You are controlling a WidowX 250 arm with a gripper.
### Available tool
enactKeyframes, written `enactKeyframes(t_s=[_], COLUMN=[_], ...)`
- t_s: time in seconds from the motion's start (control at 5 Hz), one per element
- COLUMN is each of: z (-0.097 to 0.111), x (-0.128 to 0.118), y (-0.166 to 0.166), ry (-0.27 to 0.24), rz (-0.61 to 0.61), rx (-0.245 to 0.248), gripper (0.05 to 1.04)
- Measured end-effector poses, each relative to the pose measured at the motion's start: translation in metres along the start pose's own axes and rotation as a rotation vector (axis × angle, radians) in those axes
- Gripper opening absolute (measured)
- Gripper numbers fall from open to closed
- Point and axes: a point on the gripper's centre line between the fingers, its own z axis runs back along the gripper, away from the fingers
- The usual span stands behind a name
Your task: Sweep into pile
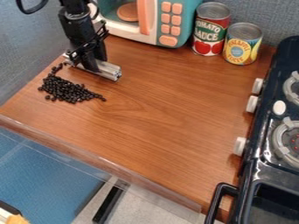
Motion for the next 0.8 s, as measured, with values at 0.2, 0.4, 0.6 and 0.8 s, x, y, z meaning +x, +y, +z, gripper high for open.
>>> enactKeyframes(t_s=[0.2,0.4,0.6,0.8], z=[0.001,0.021,0.033,0.050], x=[-0.006,-0.011,-0.011,-0.016], y=[0.002,0.006,0.024,0.036], ry=[0.030,0.034,0.040,0.024], rz=[-0.003,-0.013,0.003,-0.021], rx=[-0.006,-0.034,-0.044,-0.065], gripper=[0.348,0.347,0.348,0.347])
